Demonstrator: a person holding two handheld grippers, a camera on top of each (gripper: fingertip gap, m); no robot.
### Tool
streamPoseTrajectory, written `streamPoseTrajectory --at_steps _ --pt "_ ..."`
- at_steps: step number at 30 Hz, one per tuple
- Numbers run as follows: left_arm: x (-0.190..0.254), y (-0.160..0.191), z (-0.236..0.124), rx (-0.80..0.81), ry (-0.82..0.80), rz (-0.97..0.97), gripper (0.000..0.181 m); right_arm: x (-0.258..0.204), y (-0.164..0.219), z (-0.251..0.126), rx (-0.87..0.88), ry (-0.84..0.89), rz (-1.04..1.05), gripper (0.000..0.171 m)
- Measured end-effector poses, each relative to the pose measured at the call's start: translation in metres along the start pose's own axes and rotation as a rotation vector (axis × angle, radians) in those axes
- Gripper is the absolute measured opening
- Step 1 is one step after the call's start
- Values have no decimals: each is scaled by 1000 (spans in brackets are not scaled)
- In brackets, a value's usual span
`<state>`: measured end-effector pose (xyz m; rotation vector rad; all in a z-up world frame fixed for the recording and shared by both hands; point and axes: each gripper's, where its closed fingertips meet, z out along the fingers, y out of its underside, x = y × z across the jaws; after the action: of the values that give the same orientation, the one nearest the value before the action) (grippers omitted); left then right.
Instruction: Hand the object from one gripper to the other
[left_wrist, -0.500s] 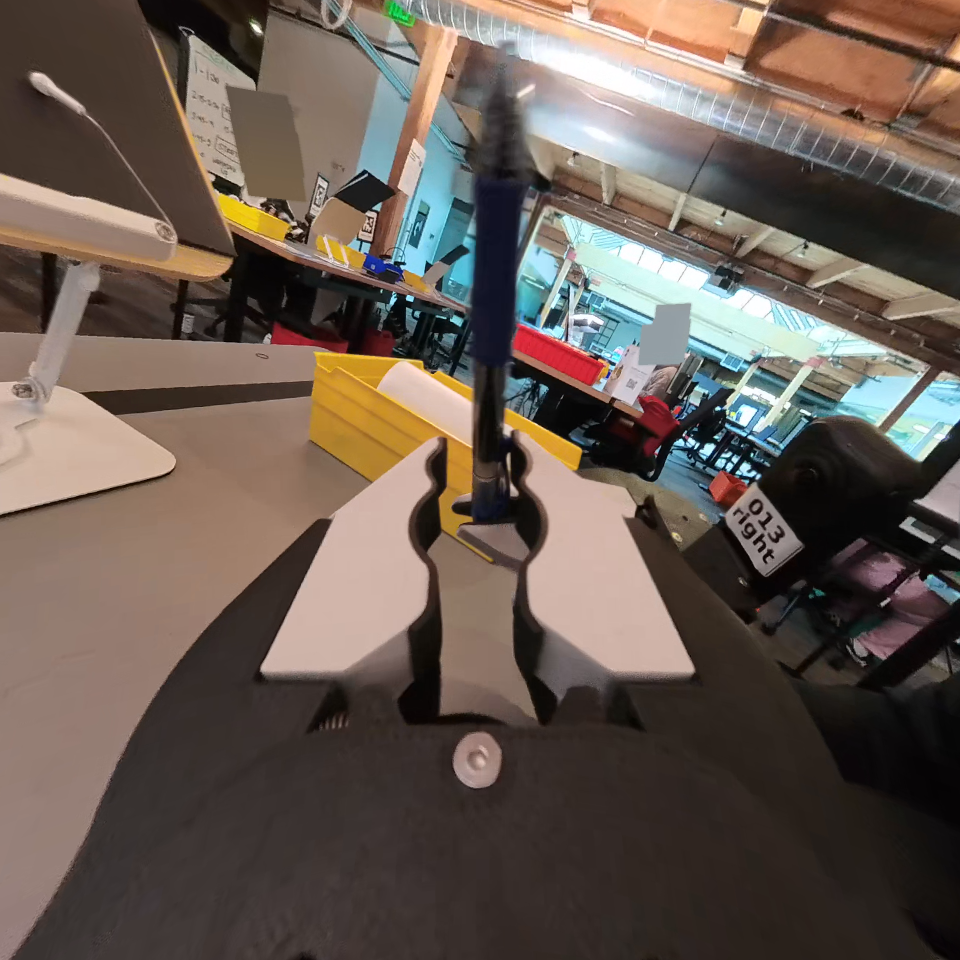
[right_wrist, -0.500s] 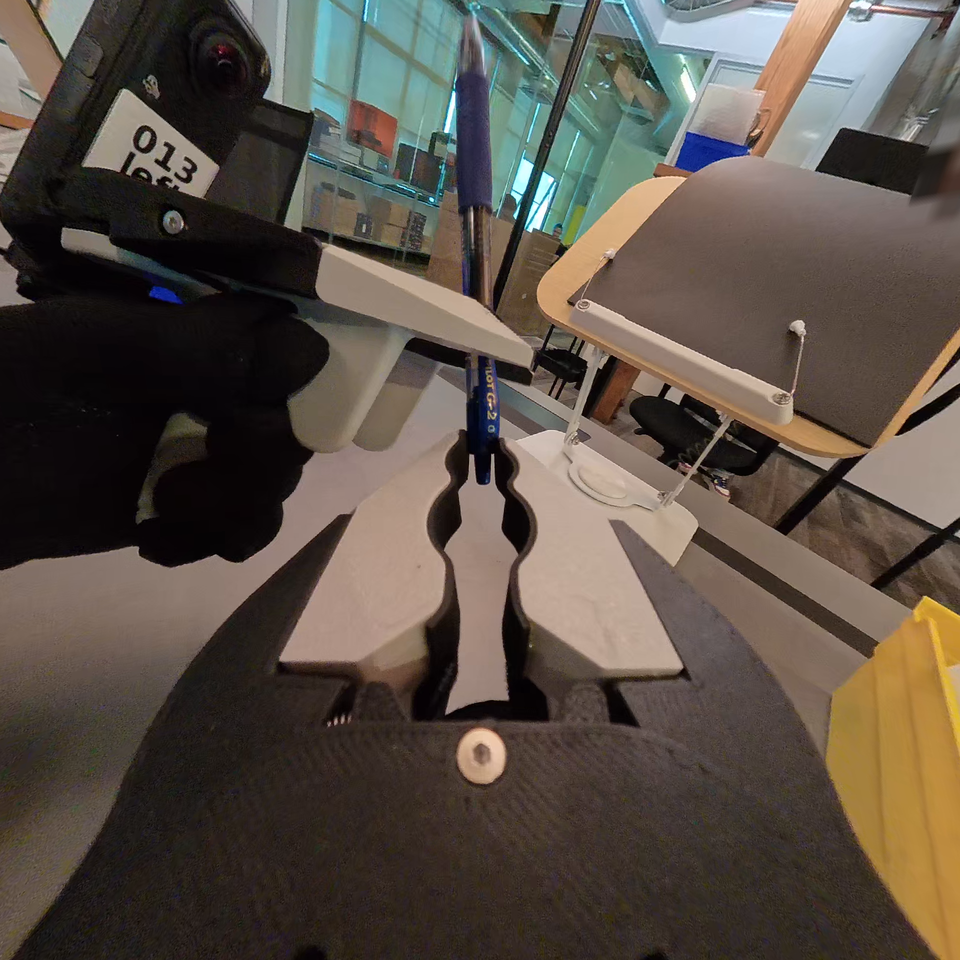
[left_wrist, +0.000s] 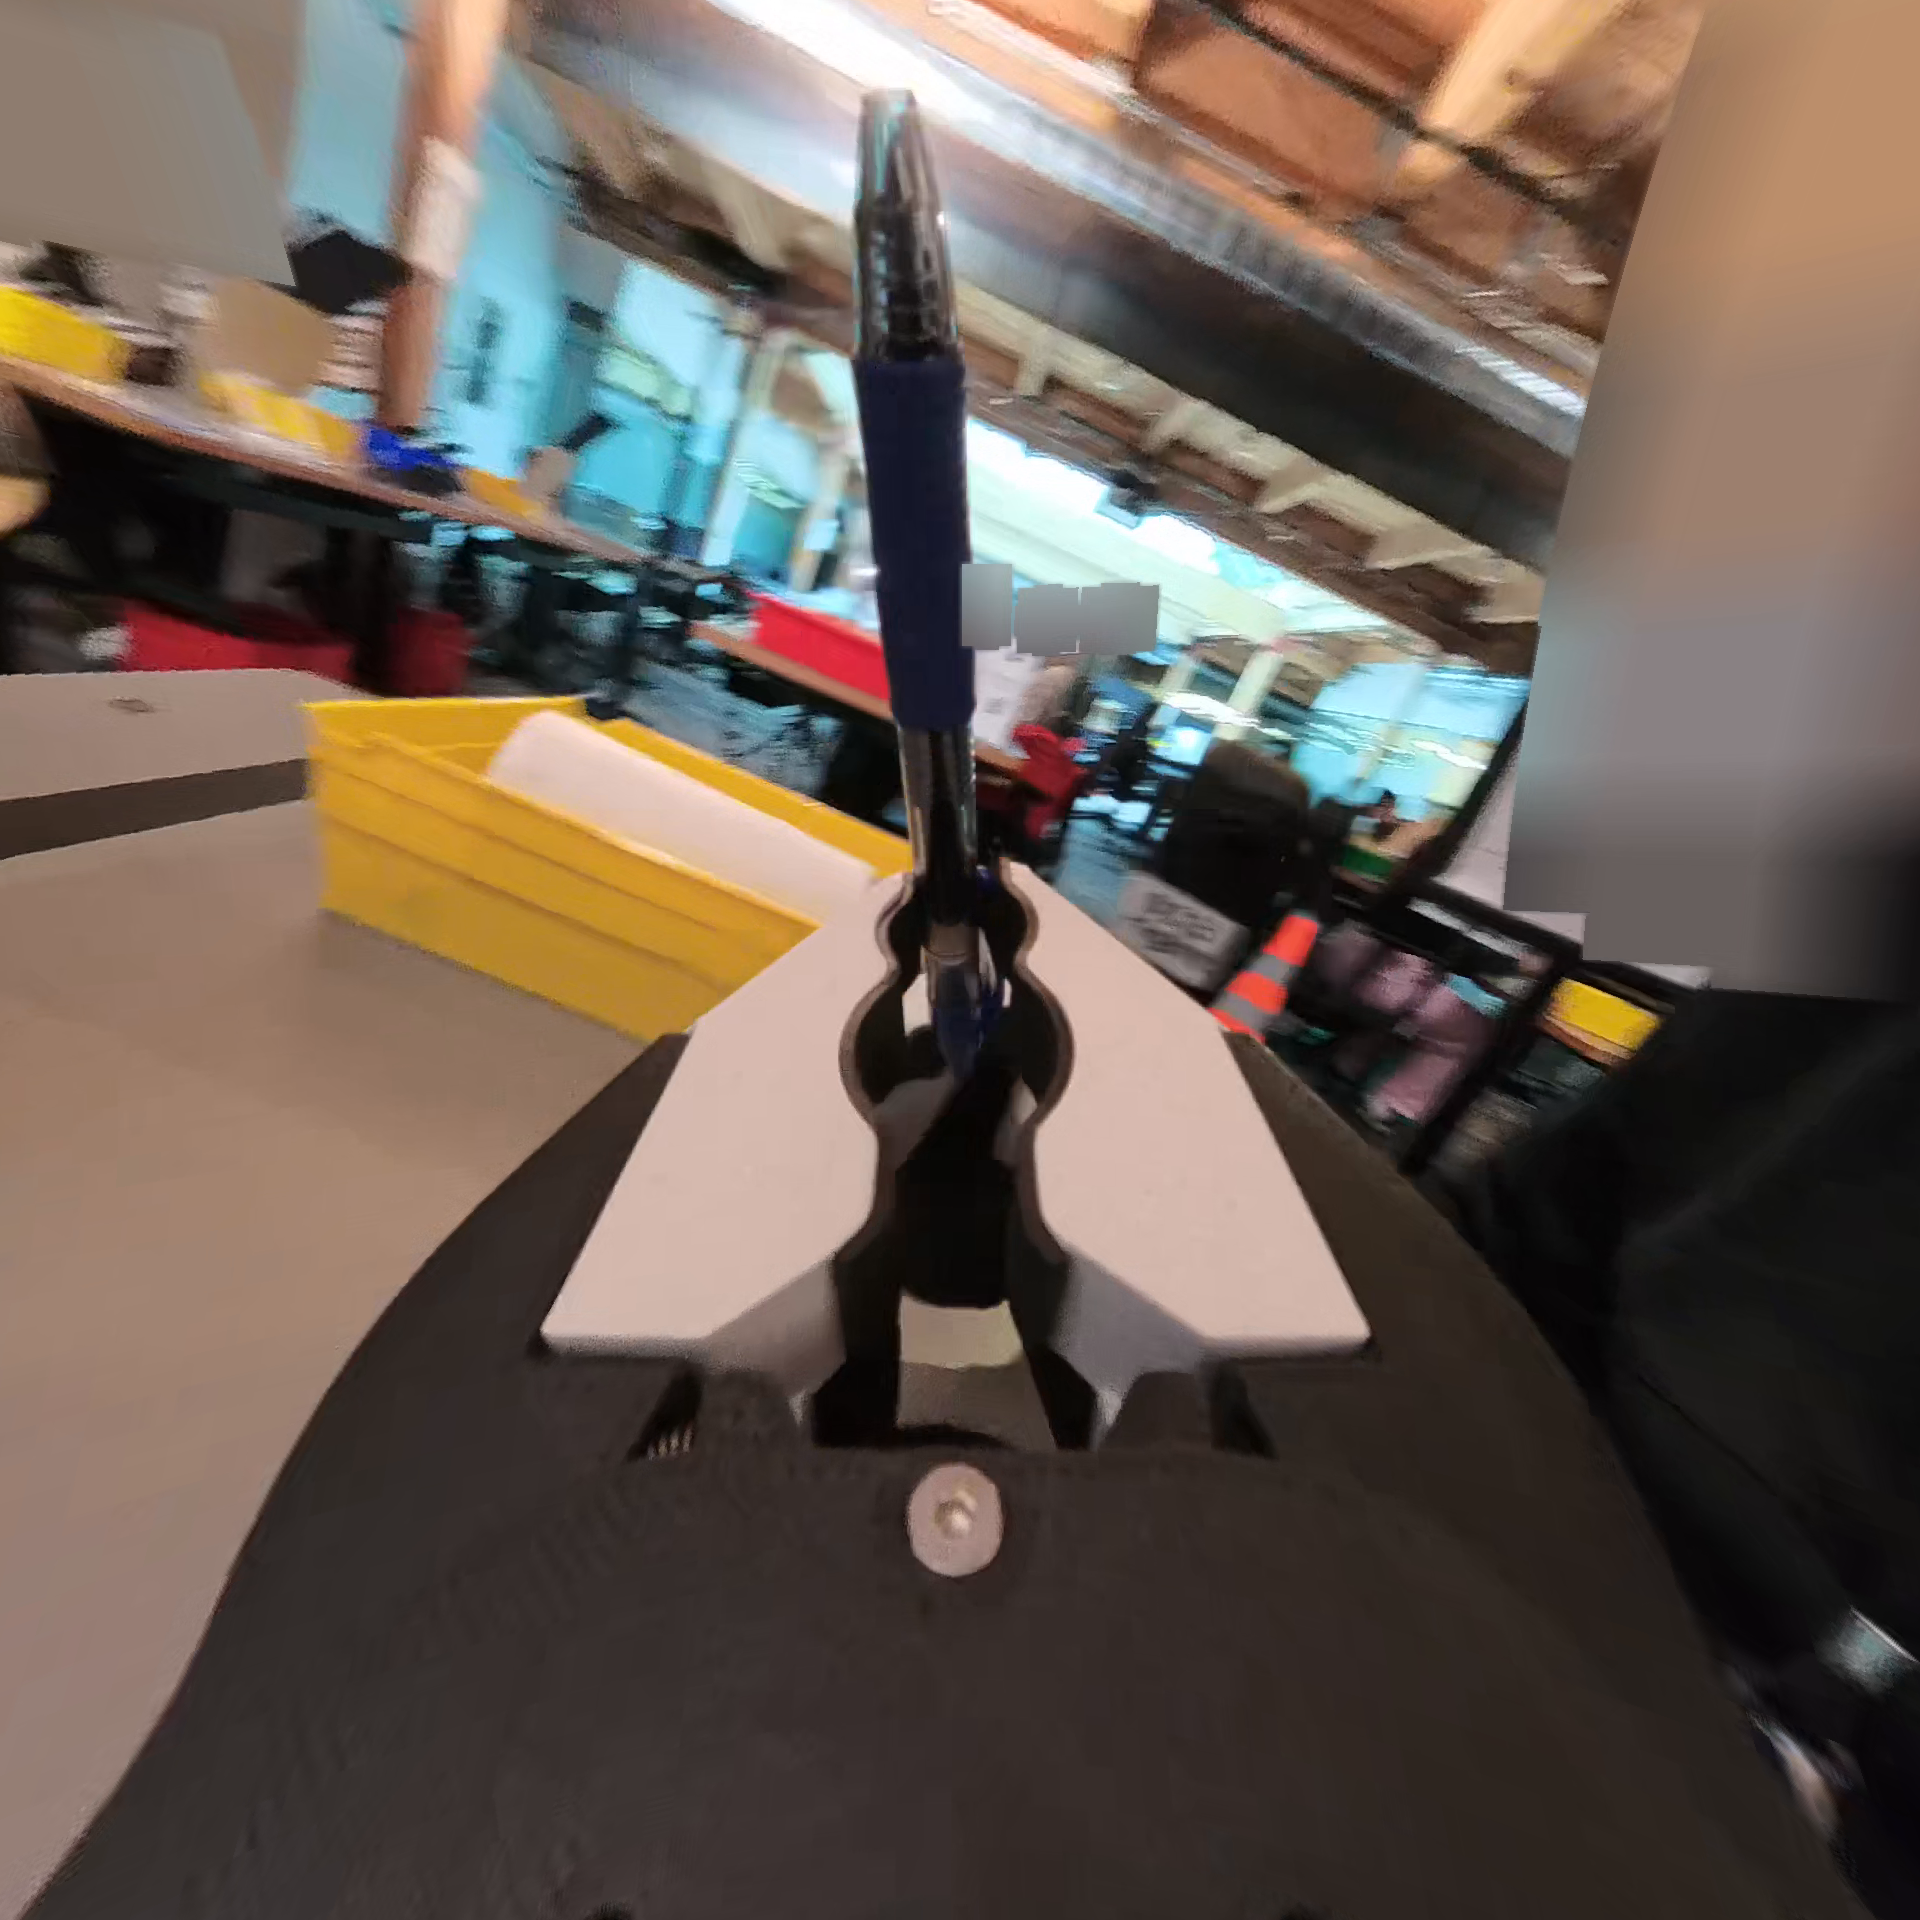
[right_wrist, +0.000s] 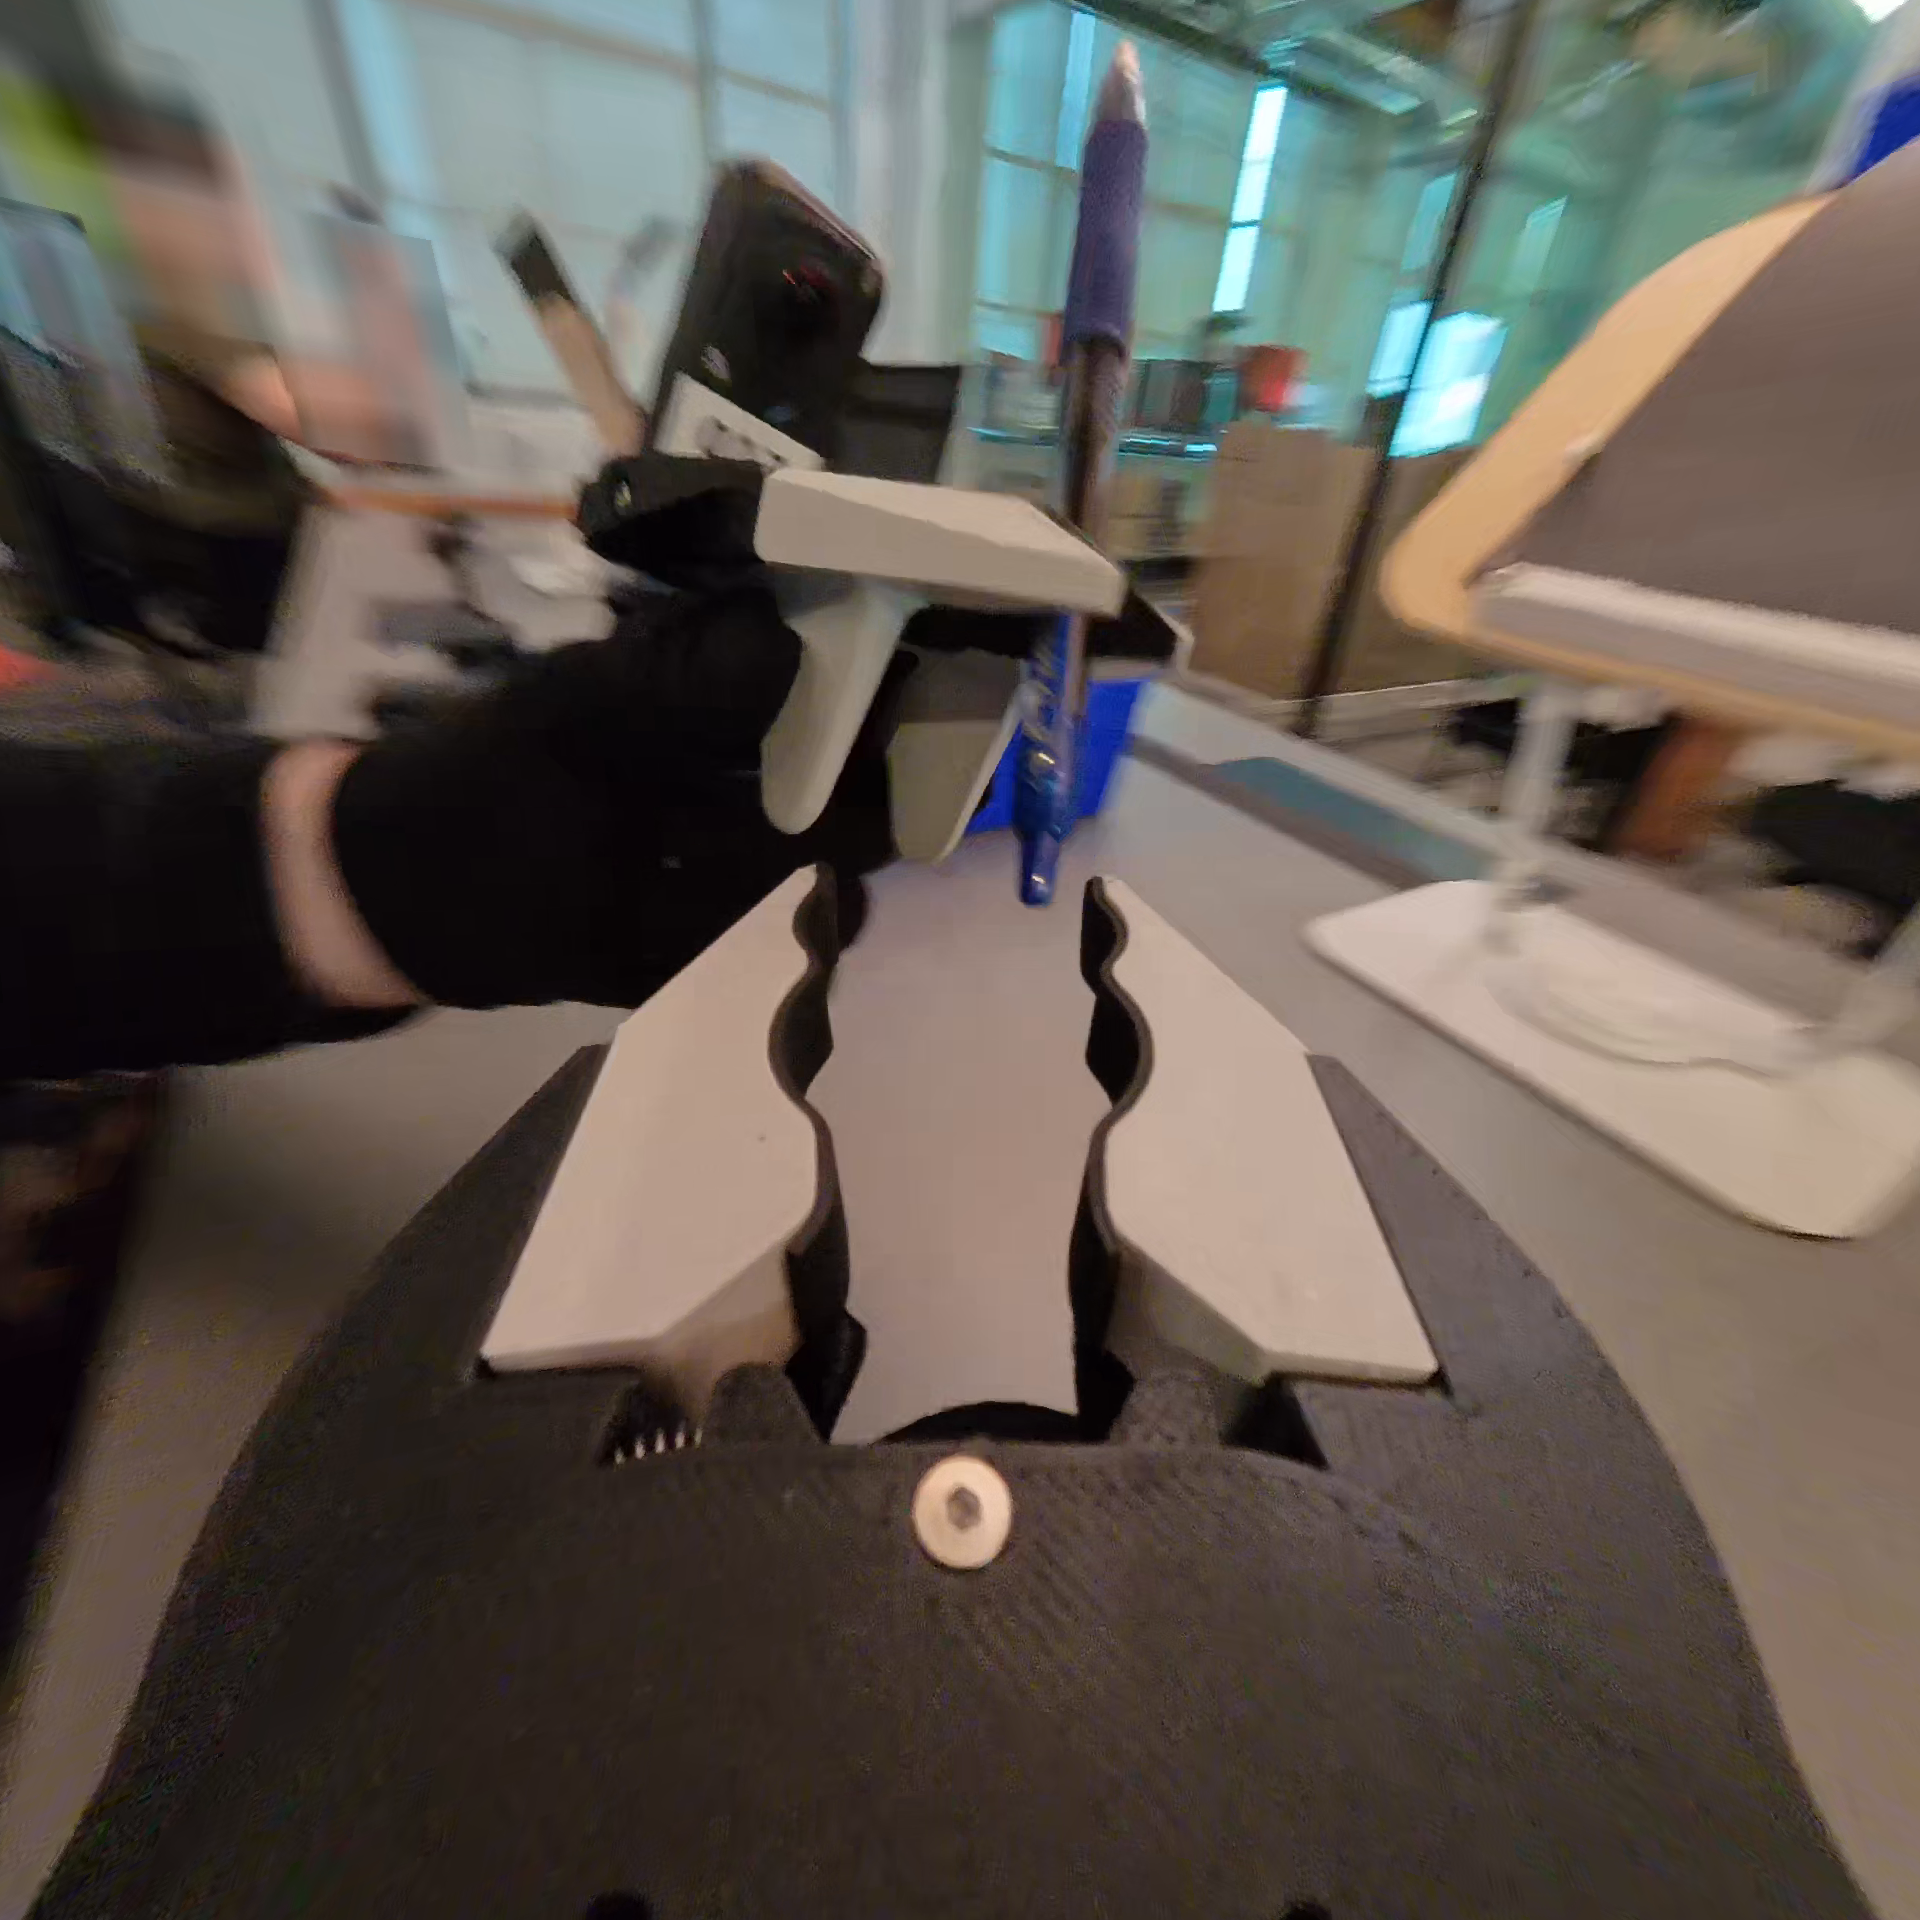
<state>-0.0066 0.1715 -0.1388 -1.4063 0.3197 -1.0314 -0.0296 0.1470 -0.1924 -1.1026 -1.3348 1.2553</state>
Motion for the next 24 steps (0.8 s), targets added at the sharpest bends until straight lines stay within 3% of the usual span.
streamPoseTrajectory --at_steps 6,10,16,24 --pt "52 -4 -12 -43 364 44 10 -27 -38 -27 250 -509 521 37" --pt "73 -7 -20 -37 509 59 11 -45 -55 -36 369 -744 675 34" --pt "91 -1 -26 -87 631 79 10 -73 -65 -39 437 -953 727 19" --pt "103 3 -30 -125 719 84 11 -81 -68 -39 473 -991 727 10"
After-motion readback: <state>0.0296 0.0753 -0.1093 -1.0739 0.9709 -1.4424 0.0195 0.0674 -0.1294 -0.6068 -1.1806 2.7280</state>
